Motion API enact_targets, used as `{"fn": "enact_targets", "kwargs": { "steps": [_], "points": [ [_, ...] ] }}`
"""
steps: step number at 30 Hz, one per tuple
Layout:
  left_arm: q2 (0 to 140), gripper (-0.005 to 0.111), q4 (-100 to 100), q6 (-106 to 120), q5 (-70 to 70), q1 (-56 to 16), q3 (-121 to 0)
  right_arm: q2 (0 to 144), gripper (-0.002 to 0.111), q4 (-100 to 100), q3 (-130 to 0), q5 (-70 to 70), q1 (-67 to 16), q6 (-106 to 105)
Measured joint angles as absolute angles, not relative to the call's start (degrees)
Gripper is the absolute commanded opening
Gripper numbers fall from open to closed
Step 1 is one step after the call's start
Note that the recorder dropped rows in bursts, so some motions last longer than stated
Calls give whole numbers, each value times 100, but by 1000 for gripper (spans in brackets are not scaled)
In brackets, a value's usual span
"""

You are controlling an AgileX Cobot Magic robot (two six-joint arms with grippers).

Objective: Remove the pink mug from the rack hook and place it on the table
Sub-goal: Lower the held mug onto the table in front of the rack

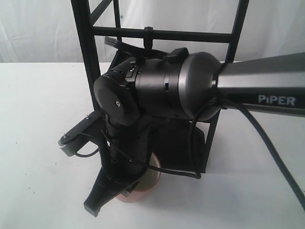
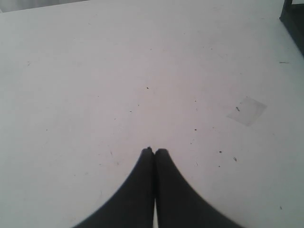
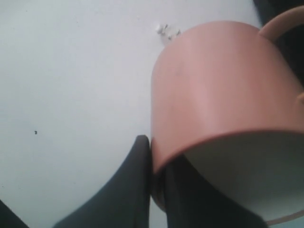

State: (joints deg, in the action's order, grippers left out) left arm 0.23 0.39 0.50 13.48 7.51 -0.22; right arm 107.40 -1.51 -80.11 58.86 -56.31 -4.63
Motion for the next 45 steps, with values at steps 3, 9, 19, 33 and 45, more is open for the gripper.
{"fn": "enact_targets", "kwargs": {
  "steps": [3,9,19,33,45],
  "points": [
    [23,0,39,50,1348,751,-22,10808,0,-275,-8029,6138,-5631,-473],
    [23,0,39,50,1348,751,-22,10818,0,-445,-8038,6252,-5622,-592],
    [23,0,39,50,1348,751,-22,10830,12,-503,-8052,6209,-5622,-673],
    [23,0,39,50,1348,751,-22,10898,25,-607,-8052,6073,-5622,-701],
    [23,0,39,50,1348,751,-22,10898,45,-607,-8052,6061,-5622,-701]
  ]
}}
